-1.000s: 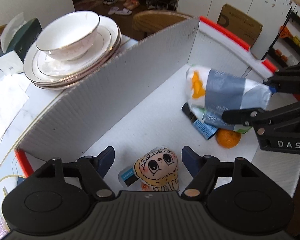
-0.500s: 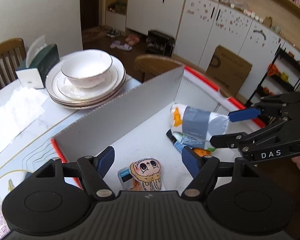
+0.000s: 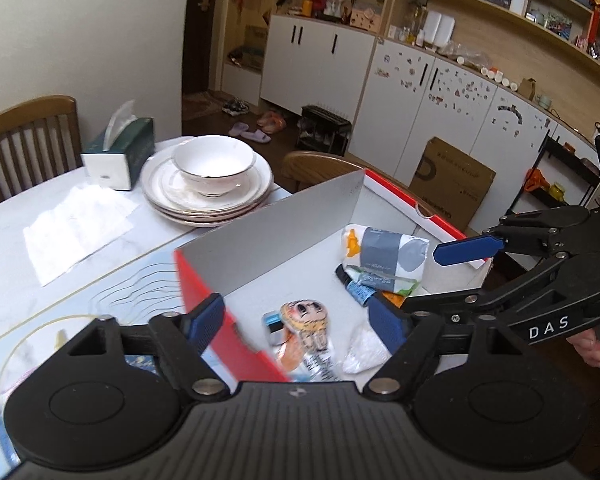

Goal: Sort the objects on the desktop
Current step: 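Move both grippers back over the placemat toward the remaining items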

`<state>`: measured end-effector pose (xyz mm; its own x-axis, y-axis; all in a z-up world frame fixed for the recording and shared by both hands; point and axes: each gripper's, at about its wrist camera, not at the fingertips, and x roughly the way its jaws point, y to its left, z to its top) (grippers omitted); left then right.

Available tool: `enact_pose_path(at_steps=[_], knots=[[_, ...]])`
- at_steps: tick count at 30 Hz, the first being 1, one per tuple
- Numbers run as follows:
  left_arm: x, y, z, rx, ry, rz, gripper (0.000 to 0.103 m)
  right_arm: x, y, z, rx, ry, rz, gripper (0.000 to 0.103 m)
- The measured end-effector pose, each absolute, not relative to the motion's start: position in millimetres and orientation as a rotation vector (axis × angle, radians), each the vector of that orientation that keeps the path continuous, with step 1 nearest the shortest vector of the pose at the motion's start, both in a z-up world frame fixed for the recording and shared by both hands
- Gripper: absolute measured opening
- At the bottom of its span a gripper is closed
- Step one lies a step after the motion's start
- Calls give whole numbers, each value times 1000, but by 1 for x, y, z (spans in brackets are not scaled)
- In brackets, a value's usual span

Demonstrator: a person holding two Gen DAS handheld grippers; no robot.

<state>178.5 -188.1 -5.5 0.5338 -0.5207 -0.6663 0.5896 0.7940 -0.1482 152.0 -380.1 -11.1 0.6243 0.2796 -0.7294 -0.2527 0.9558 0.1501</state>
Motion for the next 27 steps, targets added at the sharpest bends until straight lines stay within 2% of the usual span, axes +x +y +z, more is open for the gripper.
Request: enact_pose_path(at_steps=[17,22,27], knots=[[152,-79,-20,87,782,-594,84,142,-289,-10,36,861,340,78],[147,-49,-30,71,797,-580,100,143,-260,-16,42,876,336,78],[143,-22,-37,58,793,-568,103,145,-232,-19,39,881,341,79]])
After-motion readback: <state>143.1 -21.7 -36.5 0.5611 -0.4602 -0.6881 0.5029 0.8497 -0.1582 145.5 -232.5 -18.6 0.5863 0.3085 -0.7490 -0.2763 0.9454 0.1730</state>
